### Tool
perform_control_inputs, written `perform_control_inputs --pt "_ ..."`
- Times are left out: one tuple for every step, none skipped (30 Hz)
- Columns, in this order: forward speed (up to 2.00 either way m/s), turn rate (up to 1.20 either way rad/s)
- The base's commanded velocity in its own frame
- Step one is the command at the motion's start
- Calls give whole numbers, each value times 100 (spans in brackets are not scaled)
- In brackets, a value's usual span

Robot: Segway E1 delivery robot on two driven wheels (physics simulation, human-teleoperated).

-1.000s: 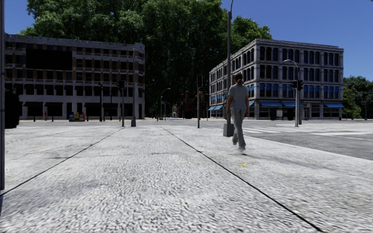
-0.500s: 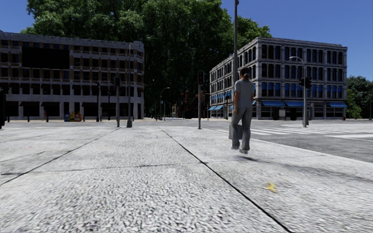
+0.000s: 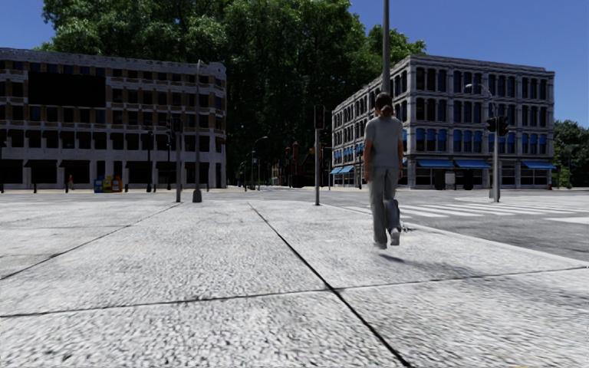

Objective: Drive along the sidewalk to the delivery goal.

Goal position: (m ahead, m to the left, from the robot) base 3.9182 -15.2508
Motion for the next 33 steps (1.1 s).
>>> perform_control_inputs --pt "182 0" --pt "180 0" --pt "172 0" --pt "166 0" --pt "157 0" --pt "157 0" --pt "149 0" --pt "145 0" --pt "144 0" --pt "144 0" --pt "143 0" --pt "143 0" --pt "143 0" --pt "142 0" --pt "142 0" --pt "142 0" --pt "142 0" --pt "142 0" --pt "142 0" --pt "142 0" --pt "142 0" --pt "142 0" --pt "142 0" --pt "142 0" --pt "142 0" --pt "142 0" --pt "142 0" --pt "142 0" --pt "142 0" --pt "142 0" --pt "142 0" --pt "142 0" --pt "142 0"
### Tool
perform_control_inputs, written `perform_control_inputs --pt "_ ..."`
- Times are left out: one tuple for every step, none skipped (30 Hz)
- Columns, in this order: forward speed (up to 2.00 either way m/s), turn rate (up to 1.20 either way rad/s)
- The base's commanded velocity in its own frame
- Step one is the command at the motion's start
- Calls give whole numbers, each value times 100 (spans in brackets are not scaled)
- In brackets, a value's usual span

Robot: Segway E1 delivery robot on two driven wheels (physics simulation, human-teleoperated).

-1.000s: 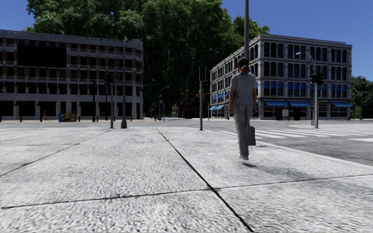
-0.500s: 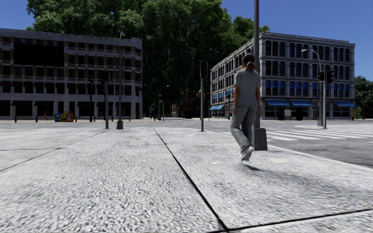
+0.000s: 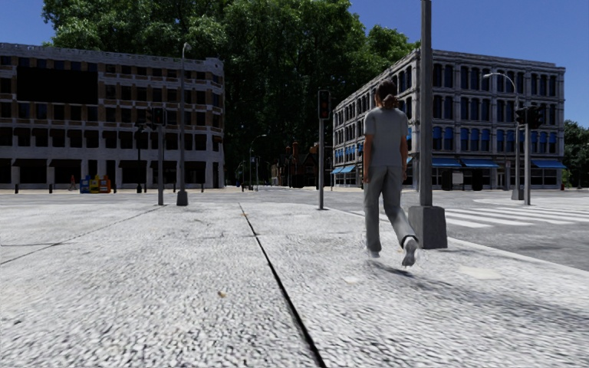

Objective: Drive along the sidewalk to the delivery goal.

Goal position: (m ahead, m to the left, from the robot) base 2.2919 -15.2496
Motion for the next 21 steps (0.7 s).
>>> perform_control_inputs --pt "141 0" --pt "140 0" --pt "137 0" --pt "137 0" --pt "134 0" --pt "132 0" --pt "132 0" --pt "131 0" --pt "128 0" --pt "128 0" --pt "127 0" --pt "126 0" --pt "126 0" --pt "126 0" --pt "126 0" --pt "126 0" --pt "125 0" --pt "113 0" --pt "94 0" --pt "94 0" --pt "79 0"
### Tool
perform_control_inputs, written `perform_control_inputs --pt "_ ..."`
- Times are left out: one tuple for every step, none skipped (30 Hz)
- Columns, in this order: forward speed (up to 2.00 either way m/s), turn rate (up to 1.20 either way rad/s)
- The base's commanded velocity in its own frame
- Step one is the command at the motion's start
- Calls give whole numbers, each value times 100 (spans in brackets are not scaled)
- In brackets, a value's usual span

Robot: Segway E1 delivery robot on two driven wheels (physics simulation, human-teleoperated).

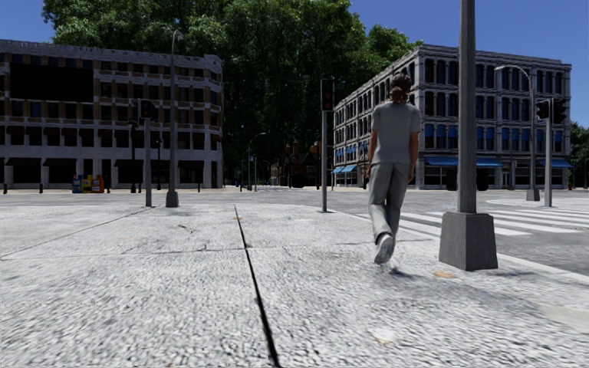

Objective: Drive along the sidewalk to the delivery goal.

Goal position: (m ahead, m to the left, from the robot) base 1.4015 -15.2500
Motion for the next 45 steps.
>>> perform_control_inputs --pt "46 0" --pt "13 0" --pt "13 0" --pt "0 0" --pt "0 0" --pt "0 0" --pt "0 0" --pt "0 0" --pt "0 0" --pt "0 0" --pt "0 0" --pt "0 0" --pt "0 0" --pt "0 0" --pt "0 0" --pt "0 0" --pt "0 0" --pt "0 0" --pt "0 0" --pt "0 0" --pt "0 0" --pt "0 0" --pt "0 0" --pt "0 0" --pt "0 0" --pt "0 0" --pt "0 0" --pt "0 0" --pt "0 0" --pt "0 0" --pt "0 0" --pt "0 0" --pt "0 0" --pt "0 0" --pt "0 0" --pt "0 0" --pt "0 0" --pt "0 0" --pt "0 0" --pt "0 0" --pt "0 0" --pt "0 0" --pt "0 0" --pt "0 0" --pt "0 0"
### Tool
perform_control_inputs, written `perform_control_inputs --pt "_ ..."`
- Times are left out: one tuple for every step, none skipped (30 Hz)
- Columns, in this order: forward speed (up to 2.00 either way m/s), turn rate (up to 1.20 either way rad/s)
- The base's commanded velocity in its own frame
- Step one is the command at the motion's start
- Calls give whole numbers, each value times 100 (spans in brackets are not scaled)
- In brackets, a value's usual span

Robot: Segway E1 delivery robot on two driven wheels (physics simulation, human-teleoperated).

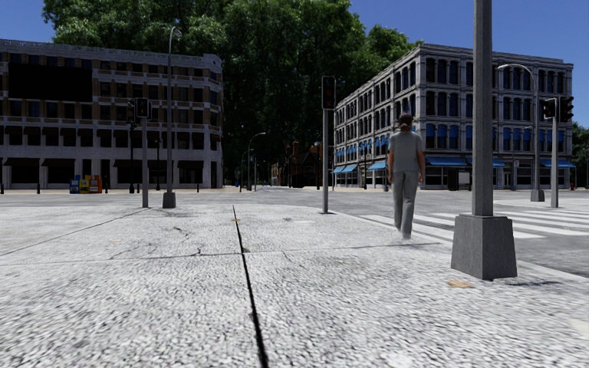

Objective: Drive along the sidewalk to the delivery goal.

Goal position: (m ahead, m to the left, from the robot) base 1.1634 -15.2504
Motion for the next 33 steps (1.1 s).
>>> perform_control_inputs --pt "0 0" --pt "0 0" --pt "0 0" --pt "0 0" --pt "0 0" --pt "0 0" --pt "0 0" --pt "0 0" --pt "0 0" --pt "0 0" --pt "0 0" --pt "0 0" --pt "0 0" --pt "0 0" --pt "0 0" --pt "0 0" --pt "0 0" --pt "0 0" --pt "0 0" --pt "0 0" --pt "0 0" --pt "0 0" --pt "0 0" --pt "0 0" --pt "0 0" --pt "162 0" --pt "200 0" --pt "200 0" --pt "200 0" --pt "200 0" --pt "200 0" --pt "200 0" --pt "200 0"
